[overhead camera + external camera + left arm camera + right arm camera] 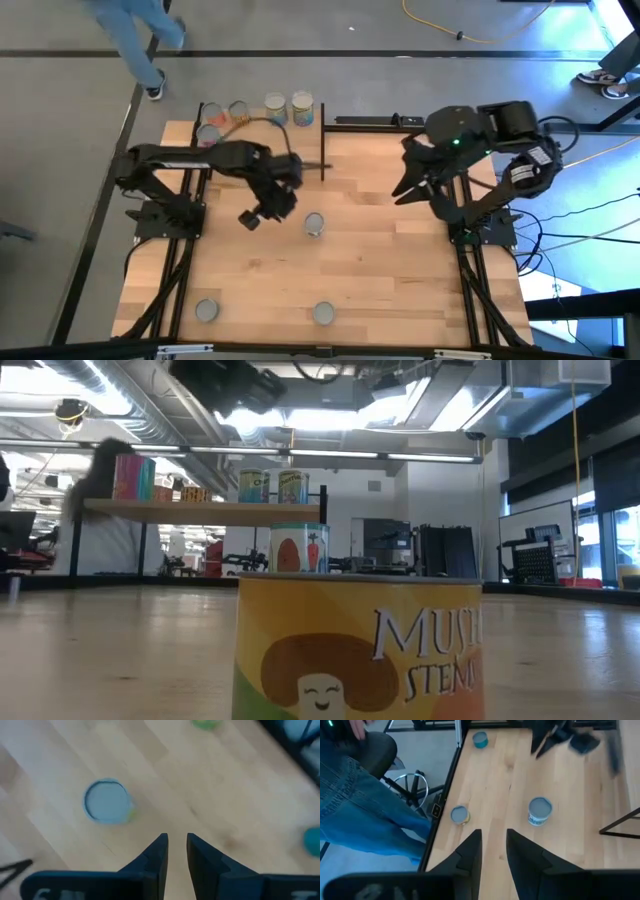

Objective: Pick and place cans onto a shelf
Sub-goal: Put the canned mixed vegetables on the shelf

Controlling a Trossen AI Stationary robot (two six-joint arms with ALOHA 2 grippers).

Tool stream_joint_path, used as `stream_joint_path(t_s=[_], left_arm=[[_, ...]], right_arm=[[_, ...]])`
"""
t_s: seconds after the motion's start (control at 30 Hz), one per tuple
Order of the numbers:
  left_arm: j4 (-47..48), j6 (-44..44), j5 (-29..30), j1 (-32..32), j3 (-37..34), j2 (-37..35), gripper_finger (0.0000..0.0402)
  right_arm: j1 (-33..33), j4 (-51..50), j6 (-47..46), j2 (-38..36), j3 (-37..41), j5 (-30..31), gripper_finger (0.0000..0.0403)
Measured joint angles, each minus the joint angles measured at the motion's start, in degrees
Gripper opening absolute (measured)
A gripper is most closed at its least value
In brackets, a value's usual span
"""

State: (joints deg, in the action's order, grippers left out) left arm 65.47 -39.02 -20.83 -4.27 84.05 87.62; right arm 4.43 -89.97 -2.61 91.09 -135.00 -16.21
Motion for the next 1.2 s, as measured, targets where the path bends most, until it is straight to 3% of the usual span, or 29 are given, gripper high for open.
stream_joint_path(t_s=[0.2,0.47,1.2], left_arm=[[-9.9,-2.1,3.6,3.4,0.0,7.0,0.0062],[-12.4,-4.2,8.5,5.3,0.0,13.7,0.006],[-17.3,-5.3,12.3,6.3,0.0,20.6,0.0057]], right_arm=[[0.0,0.0,0.0,-2.2,0.0,0.0,0.009],[0.0,0.0,0.0,-3.5,0.0,0.0,0.009],[0.0,0.0,-0.1,-3.5,0.0,0.0,0.009]])
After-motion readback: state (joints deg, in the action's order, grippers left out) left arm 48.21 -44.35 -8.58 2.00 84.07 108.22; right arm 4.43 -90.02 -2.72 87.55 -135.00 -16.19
